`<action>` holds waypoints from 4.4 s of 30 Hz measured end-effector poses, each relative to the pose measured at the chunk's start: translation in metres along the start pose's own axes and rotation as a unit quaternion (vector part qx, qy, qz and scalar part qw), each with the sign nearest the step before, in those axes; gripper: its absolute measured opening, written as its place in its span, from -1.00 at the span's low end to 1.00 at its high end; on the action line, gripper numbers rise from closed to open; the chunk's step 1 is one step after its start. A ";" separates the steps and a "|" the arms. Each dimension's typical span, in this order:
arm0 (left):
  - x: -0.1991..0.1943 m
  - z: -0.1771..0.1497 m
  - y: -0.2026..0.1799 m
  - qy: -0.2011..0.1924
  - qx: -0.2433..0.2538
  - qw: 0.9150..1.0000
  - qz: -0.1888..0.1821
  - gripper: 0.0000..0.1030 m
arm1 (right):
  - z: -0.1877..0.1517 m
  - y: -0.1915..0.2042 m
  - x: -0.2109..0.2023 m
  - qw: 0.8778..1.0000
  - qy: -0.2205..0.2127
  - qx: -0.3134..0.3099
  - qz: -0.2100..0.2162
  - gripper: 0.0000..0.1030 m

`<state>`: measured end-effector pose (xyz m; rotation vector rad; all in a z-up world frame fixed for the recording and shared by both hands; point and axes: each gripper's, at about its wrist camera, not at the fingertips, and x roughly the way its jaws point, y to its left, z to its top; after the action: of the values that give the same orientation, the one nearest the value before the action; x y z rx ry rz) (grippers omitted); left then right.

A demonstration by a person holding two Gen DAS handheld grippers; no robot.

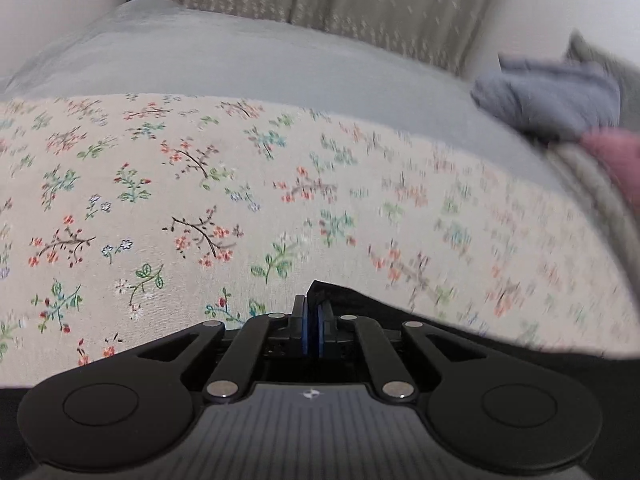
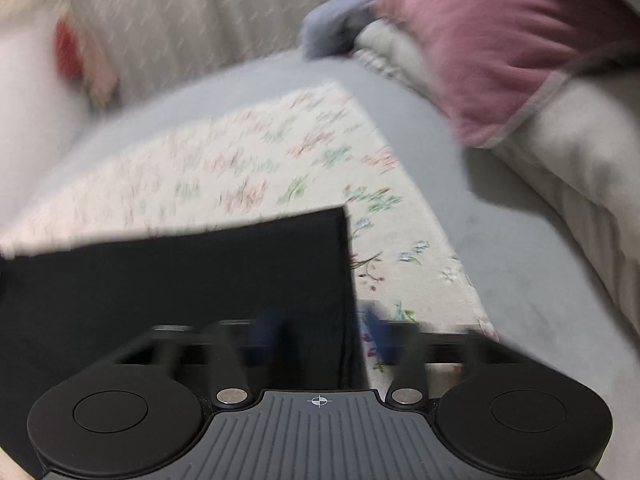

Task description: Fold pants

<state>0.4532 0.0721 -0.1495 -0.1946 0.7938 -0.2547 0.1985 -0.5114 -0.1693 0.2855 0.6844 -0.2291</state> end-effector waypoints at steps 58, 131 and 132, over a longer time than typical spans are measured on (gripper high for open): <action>-0.087 -0.133 -0.046 0.081 -0.144 0.981 -0.106 0.55 | -0.033 -0.002 -0.070 0.940 -0.124 0.309 0.077 0.45; -0.262 -0.166 0.216 -0.139 -0.348 0.918 0.132 -0.38 | -0.071 0.032 -0.073 0.960 -0.017 0.278 -0.012 -1.00; -0.261 -0.165 0.218 -0.142 -0.344 0.919 0.132 -0.38 | -0.070 0.032 -0.075 0.962 -0.019 0.270 -0.012 -1.00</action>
<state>0.1907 0.3442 -0.1440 -0.7643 0.5835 0.3183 0.1104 -0.4497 -0.1663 0.7938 0.5771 -0.4448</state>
